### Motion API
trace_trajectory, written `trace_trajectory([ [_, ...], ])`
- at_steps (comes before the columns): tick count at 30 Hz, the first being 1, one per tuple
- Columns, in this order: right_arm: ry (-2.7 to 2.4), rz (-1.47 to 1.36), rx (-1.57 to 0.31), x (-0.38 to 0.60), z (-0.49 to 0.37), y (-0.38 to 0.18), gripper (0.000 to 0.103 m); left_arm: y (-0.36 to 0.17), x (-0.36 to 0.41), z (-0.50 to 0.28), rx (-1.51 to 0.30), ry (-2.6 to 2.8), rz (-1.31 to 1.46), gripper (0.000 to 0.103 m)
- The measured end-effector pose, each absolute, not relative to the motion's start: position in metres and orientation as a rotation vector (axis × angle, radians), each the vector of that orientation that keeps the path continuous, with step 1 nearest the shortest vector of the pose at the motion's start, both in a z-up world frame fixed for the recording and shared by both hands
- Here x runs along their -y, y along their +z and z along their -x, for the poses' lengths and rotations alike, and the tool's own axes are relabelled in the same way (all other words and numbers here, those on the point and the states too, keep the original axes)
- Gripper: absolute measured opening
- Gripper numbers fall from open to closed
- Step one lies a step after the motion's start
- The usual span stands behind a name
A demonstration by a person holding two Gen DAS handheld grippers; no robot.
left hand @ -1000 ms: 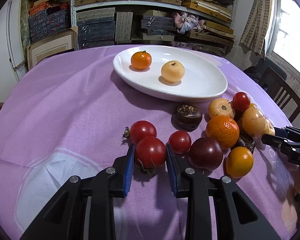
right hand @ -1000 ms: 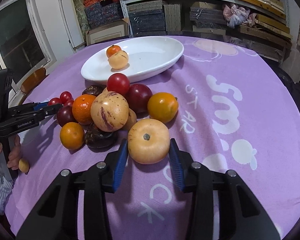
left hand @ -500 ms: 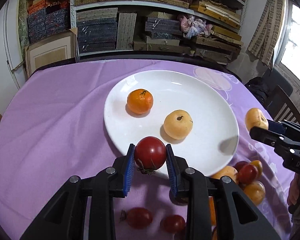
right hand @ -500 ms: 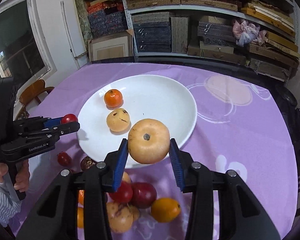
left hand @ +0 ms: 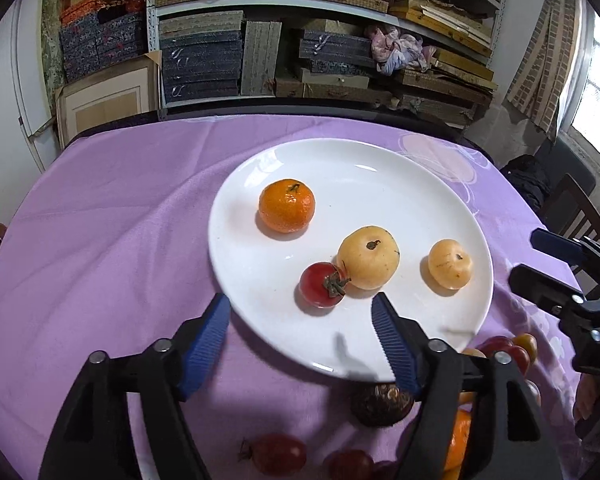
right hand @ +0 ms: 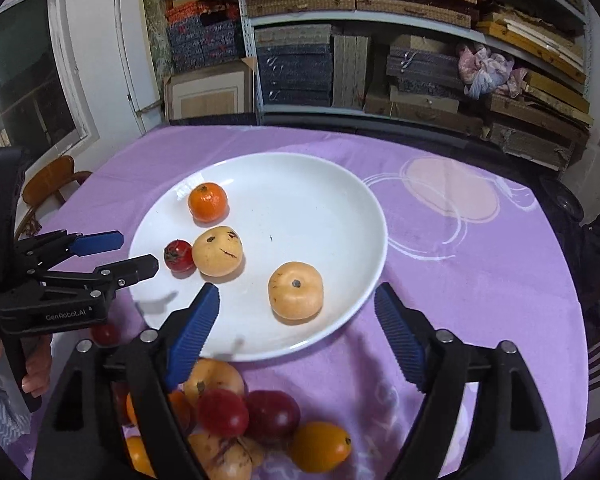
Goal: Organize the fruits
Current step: 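Lower both held fruits onto the white plate and open both tools, then grasp another red cherry tomato with the left tool while the right tool grasps a pale fruit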
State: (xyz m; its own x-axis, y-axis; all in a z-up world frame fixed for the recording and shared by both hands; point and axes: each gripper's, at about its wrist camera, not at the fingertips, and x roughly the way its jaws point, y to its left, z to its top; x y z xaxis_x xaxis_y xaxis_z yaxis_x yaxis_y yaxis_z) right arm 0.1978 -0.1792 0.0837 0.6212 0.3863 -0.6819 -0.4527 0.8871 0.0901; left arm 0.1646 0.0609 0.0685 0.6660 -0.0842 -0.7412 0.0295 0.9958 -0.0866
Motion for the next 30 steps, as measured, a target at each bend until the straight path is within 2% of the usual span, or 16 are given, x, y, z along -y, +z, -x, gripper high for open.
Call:
trace_trajectory([
  [2,0.465,0.081,-0.695,0.198,-0.172,0.094,0.095,0.076,-0.071,-0.144,-0.808,-0.047,0.081,0.087],
  [5,0.455,0.017,-0.618,0.232,-0.127,0.097,0.098,0.076,-0.086,-0.110,-0.779,-0.006,0.086,0.088],
  [11,0.431,-0.208,-0.595,0.290,-0.070,0.066,0.099,0.048,-0.108,-0.063,-0.779,0.057,0.182,0.088],
  [22,0.413,-0.266,-0.633,0.302,-0.076,0.053,0.099,0.030,-0.074,-0.071,-0.801,0.102,-0.043,0.088],
  [30,0.414,-0.216,-0.636,0.289,-0.072,0.054,0.099,0.013,-0.080,-0.090,-0.911,0.062,0.002,0.088],
])
